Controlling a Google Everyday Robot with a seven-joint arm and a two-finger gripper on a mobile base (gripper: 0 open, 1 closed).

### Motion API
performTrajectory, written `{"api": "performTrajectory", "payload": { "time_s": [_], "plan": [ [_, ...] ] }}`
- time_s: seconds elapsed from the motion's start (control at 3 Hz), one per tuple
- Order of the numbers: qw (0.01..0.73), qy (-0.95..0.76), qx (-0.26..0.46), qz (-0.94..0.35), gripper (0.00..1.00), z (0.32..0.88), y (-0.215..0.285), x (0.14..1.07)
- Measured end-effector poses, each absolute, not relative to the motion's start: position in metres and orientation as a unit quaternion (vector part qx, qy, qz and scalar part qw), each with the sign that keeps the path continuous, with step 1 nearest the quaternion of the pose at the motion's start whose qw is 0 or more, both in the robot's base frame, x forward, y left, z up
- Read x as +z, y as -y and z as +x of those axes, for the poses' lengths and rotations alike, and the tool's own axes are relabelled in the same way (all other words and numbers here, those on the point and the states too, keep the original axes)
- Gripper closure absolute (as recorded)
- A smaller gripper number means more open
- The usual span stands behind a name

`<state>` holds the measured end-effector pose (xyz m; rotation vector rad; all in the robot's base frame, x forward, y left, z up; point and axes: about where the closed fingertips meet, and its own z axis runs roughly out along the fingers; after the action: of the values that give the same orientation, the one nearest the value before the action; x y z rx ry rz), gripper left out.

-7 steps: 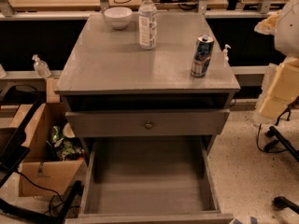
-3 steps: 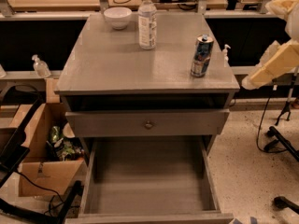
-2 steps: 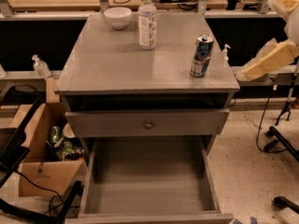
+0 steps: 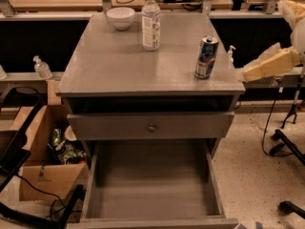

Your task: Place redbull can into middle drawer

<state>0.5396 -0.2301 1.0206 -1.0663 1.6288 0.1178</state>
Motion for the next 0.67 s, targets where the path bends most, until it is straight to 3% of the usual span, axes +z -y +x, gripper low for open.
{"api": "performTrajectory", "payload": {
  "time_s": [0.67],
  "plan": [
    [0.599,-0.679,0.096,-0.413,0.0,0.578,0.219,0.993]
  ]
}}
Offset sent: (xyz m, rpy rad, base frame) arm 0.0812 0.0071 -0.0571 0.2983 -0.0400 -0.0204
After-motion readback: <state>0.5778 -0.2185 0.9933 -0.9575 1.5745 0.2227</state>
